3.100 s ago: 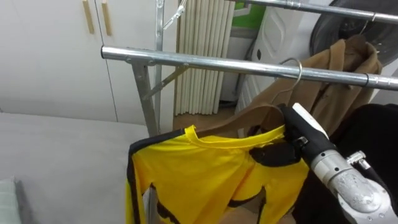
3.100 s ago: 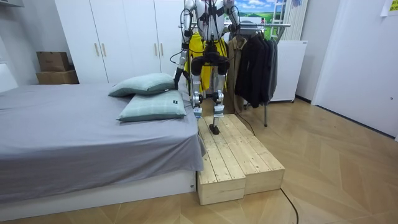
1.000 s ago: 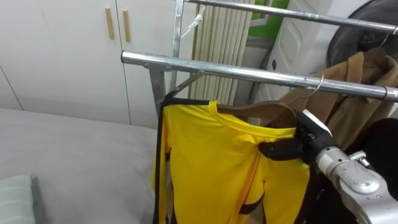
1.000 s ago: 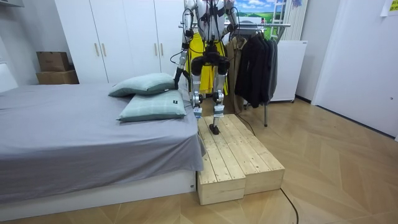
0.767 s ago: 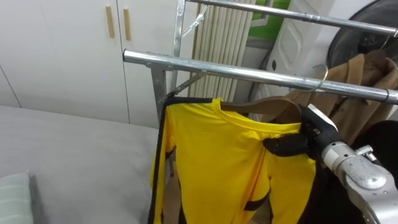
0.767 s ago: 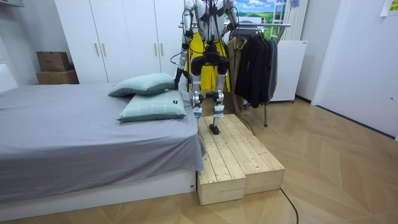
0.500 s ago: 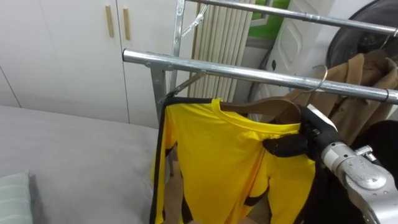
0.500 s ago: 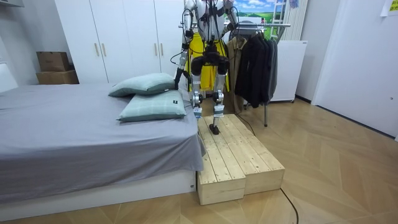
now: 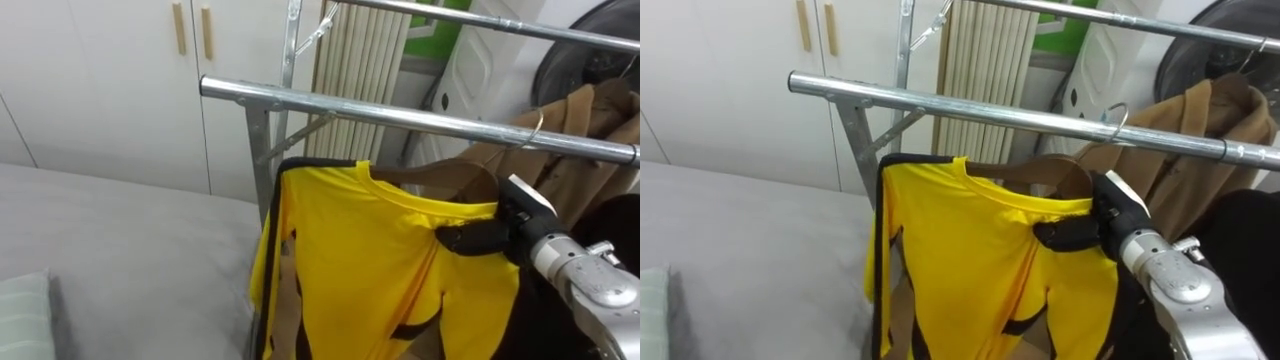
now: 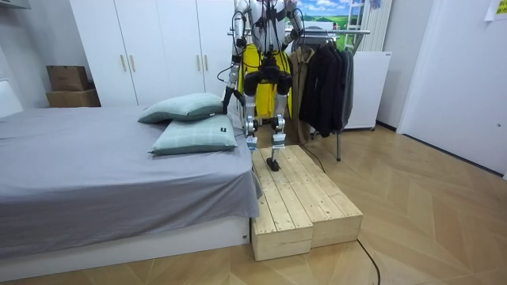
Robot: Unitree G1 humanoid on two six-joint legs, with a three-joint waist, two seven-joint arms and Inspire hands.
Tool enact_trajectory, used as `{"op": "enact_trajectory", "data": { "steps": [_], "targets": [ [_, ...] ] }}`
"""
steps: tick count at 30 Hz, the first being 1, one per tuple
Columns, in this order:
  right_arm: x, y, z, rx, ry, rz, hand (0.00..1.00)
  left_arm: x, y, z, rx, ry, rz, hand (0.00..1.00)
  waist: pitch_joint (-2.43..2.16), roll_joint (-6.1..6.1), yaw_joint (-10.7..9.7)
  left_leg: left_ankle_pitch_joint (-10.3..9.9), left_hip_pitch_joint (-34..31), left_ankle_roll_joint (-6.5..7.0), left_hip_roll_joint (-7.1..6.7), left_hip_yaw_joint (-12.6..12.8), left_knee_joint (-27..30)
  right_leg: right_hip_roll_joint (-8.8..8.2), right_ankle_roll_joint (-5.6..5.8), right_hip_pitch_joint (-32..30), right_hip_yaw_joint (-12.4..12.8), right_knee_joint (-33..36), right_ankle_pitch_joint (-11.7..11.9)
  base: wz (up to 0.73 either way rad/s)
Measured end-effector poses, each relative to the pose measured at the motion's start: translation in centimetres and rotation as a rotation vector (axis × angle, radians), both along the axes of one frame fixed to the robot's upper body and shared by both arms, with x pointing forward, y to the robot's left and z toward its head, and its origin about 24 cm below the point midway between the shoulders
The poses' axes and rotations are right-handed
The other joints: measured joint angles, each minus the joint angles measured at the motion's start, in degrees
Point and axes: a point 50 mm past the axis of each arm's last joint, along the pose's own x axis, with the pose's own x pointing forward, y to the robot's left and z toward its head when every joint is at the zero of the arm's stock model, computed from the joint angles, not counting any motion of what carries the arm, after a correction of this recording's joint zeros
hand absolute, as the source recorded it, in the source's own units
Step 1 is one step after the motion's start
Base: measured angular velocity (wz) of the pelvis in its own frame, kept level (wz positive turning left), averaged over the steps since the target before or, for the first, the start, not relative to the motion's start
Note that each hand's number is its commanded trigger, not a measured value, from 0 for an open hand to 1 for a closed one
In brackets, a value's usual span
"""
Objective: Hang clothes
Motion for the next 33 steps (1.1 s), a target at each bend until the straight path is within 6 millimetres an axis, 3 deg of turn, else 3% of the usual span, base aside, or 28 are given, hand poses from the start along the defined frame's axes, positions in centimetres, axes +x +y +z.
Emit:
{"op": "enact_trajectory", "data": {
  "steps": [4,20,33],
  "targets": [
    [-0.2,-0.9,-1.5,0.005,0.08,-0.025,1.0,0.0,0.0,0.0,-0.013,0.008,-0.006,0.0,0.01,0.03,0.02,0.0,0.1,0.0,0.02,0.05,0.0,-0.13,-0.06,0.16,-0.64,0.03,0.02,0.03],
    [0.3,-2.7,-2.9,0.024,0.185,-0.071,1.0,0.2,0.0,0.0,-0.016,0.016,-0.034,0.0,-0.11,-0.42,0.2,0.0,0.43,0.0,-0.13,-0.79,0.01,-0.22,-0.04,0.51,-0.84,0.11,-0.21,0.01],
    [-0.2,-3.4,-3.8,0.029,0.213,-0.102,1.0,0.6,0.3,0.3,-0.005,-0.005,-0.043,0.0,0.13,-0.97,0.08,0.0,0.06,0.0,-0.21,-1.9,0.23,-0.34,0.03,1.05,-1.32,-0.92,-0.15,0.04]
  ]
}}
